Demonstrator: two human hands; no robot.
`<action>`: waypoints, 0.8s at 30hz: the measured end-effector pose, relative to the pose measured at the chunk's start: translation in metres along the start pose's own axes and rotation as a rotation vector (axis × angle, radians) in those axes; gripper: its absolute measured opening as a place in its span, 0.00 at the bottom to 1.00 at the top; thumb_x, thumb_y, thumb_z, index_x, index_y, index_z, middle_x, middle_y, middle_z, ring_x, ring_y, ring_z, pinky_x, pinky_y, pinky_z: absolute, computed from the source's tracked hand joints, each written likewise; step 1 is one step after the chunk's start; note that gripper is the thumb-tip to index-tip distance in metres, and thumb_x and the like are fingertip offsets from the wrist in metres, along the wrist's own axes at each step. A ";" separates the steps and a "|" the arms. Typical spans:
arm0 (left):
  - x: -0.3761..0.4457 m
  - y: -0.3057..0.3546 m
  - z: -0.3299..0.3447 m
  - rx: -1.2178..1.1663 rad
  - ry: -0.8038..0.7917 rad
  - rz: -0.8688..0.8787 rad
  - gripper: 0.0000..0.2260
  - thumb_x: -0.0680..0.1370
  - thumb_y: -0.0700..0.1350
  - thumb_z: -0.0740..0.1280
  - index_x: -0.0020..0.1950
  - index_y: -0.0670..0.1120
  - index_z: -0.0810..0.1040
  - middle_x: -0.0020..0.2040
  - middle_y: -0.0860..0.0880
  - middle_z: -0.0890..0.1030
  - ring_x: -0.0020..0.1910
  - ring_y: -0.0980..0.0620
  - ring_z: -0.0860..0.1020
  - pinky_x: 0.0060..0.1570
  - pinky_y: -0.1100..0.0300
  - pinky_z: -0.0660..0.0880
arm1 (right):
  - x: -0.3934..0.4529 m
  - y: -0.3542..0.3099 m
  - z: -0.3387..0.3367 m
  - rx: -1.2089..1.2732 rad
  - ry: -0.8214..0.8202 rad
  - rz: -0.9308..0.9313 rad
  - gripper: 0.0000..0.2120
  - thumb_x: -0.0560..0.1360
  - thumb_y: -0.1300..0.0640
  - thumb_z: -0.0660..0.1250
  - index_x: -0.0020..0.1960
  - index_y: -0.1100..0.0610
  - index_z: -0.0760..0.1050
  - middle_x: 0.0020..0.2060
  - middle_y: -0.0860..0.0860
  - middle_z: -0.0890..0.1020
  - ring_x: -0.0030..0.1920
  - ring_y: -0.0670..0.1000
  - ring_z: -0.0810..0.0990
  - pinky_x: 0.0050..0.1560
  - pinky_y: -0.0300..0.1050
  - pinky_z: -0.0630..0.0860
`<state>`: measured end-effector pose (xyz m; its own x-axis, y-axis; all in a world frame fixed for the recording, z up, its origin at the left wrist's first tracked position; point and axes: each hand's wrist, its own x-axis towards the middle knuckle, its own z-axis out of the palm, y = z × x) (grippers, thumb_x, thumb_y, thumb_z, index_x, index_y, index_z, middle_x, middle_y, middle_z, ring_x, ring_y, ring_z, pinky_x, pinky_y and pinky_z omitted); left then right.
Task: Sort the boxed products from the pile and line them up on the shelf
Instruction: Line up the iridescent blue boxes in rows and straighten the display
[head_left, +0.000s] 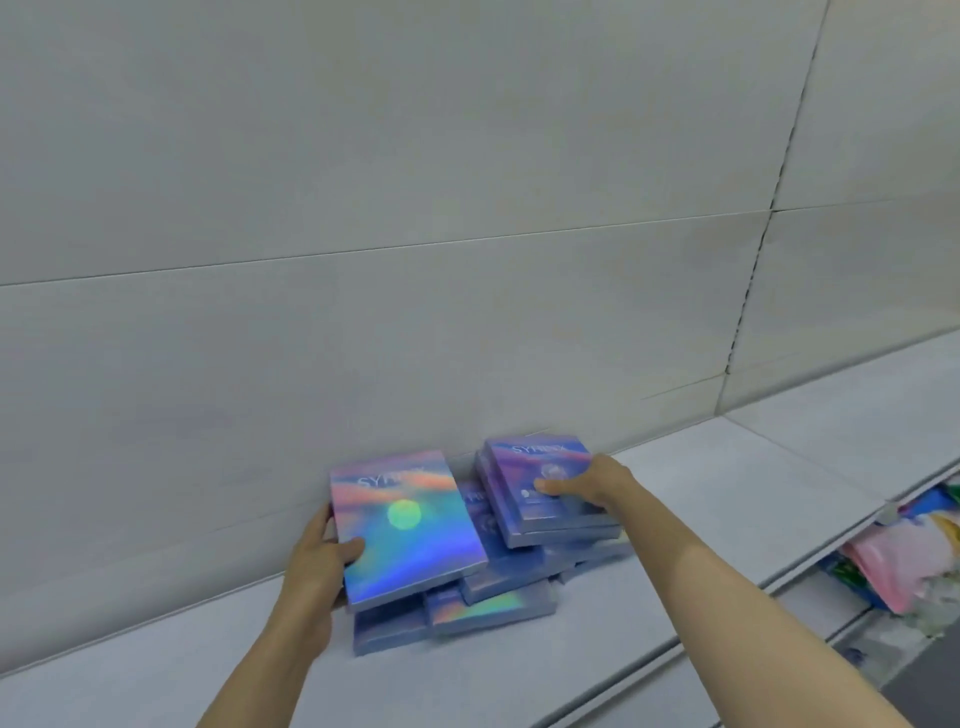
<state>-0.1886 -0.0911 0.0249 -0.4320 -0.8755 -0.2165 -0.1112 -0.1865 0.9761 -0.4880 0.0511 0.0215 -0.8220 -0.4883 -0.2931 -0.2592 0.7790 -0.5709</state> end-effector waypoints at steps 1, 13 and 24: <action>-0.003 -0.003 -0.001 -0.024 0.005 0.010 0.26 0.79 0.32 0.61 0.68 0.58 0.69 0.53 0.48 0.81 0.42 0.47 0.78 0.38 0.58 0.70 | 0.000 0.003 -0.002 0.007 0.032 0.017 0.56 0.42 0.22 0.70 0.62 0.54 0.74 0.56 0.52 0.80 0.58 0.55 0.77 0.57 0.47 0.76; -0.026 -0.001 -0.038 -0.291 0.146 0.284 0.30 0.77 0.29 0.60 0.70 0.59 0.73 0.53 0.54 0.81 0.46 0.52 0.75 0.50 0.59 0.73 | -0.080 0.000 0.011 0.599 0.530 -0.237 0.20 0.77 0.49 0.66 0.67 0.54 0.68 0.57 0.53 0.77 0.52 0.55 0.75 0.48 0.46 0.68; -0.098 0.004 -0.184 -0.386 0.190 0.395 0.28 0.78 0.30 0.60 0.71 0.56 0.73 0.51 0.51 0.79 0.36 0.59 0.75 0.36 0.71 0.74 | -0.240 -0.081 0.118 0.940 0.514 -0.452 0.17 0.77 0.60 0.68 0.65 0.52 0.71 0.57 0.47 0.77 0.57 0.48 0.74 0.55 0.42 0.70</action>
<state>0.0179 -0.0877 0.0535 -0.2022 -0.9696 0.1376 0.3756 0.0530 0.9253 -0.2096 0.0585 0.0479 -0.9155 -0.2618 0.3056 -0.2804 -0.1296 -0.9511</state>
